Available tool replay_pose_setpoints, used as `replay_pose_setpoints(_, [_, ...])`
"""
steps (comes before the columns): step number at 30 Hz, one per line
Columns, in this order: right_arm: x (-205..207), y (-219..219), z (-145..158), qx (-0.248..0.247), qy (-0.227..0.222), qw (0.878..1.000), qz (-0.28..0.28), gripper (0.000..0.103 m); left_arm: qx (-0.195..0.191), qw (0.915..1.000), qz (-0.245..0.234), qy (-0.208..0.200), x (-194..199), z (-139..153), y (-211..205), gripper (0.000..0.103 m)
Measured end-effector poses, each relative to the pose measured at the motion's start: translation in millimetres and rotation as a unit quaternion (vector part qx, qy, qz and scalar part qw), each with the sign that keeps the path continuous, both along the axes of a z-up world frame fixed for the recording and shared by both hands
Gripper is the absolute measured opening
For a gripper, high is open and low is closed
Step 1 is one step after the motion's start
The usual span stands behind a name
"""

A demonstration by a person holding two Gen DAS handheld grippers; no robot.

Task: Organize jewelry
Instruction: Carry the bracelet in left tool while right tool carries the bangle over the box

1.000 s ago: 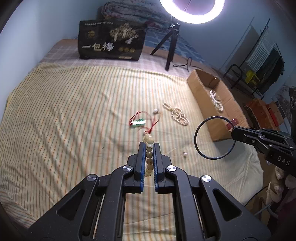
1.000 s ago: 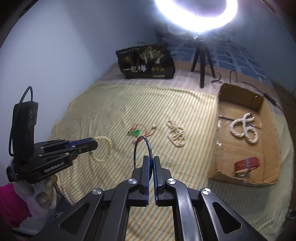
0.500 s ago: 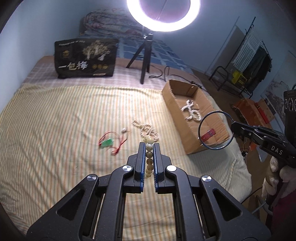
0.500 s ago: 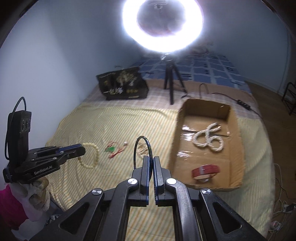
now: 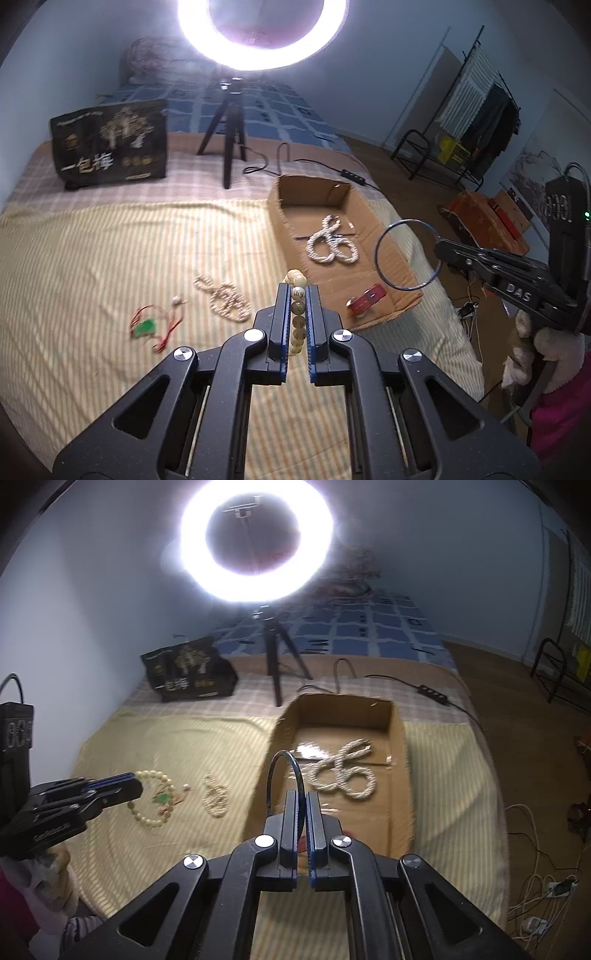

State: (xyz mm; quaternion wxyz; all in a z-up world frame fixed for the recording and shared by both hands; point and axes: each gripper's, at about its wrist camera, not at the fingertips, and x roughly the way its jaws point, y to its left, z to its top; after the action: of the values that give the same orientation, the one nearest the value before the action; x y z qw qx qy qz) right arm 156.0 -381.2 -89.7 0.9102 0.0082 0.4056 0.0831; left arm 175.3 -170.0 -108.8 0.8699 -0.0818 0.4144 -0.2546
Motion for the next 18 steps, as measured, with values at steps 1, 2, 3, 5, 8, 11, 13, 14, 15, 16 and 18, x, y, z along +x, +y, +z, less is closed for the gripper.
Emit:
replay_pose_setpoints(1, [2.7,-4.1,-0.2,-0.002,-0.001,1.0,-0.004,0.001,0.0,1.0,-0.004,-0.001,2.5,1.1,-7.0,0.005])
replay_pose_setpoints(2, [6.5,-8.8,-0.7,-0.004,-0.001,1.0,-0.009,0.001,0.0,1.0,-0.007,-0.001,4.5,1.8,-11.6,0.005])
replay_pose_setpoints(3, [9.5,-12.3,-1.7,-0.005,-0.002,1.0,-0.012,0.001,0.001,1.0,-0.01,-0.001,6.9,2.0,-15.9,0.005])
replay_pose_setpoints(5, [17.9,-20.8,-4.0,-0.006,0.0,1.0,-0.019,0.001,0.002,0.9998,-0.018,0.002,11.2,1.7,-27.3,0.005])
replay_pose_setpoints(8, [29.8,-31.2,-9.4,-0.011,0.004,1.0,-0.029,0.001,0.003,0.9996,-0.027,0.004,15.8,-1.1,-41.9,0.005])
replay_pose_setpoints(11, [40.3,-40.6,-14.1,-0.017,0.006,0.999,-0.037,0.001,0.002,0.9994,-0.033,0.011,21.5,-5.9,-54.7,0.005])
replay_pose_setpoints(13, [47.2,-45.4,-16.2,-0.022,0.005,0.999,-0.041,0.001,0.001,0.9992,-0.035,0.019,26.1,-10.6,-62.1,0.005])
replay_pose_setpoints(14, [50.8,-47.2,-17.6,-0.026,0.005,0.999,-0.043,0.001,0.0,0.9991,-0.036,0.022,27.9,-12.5,-65.3,0.005])
replay_pose_setpoints(15, [53.5,-49.0,-18.2,-0.029,0.006,0.999,-0.045,0.001,0.002,0.999,-0.037,0.024,30.3,-15.4,-69.0,0.005])
replay_pose_setpoints(16, [56.4,-50.8,-19.4,-0.032,0.006,0.998,-0.046,0.001,0.004,0.999,-0.037,0.026,31.8,-17.4,-72.0,0.005])
replay_pose_setpoints(18, [62.0,-52.4,-21.7,-0.036,0.007,0.998,-0.049,0.001,0.007,0.9988,-0.04,0.028,35.1,-23.0,-78.2,0.005])
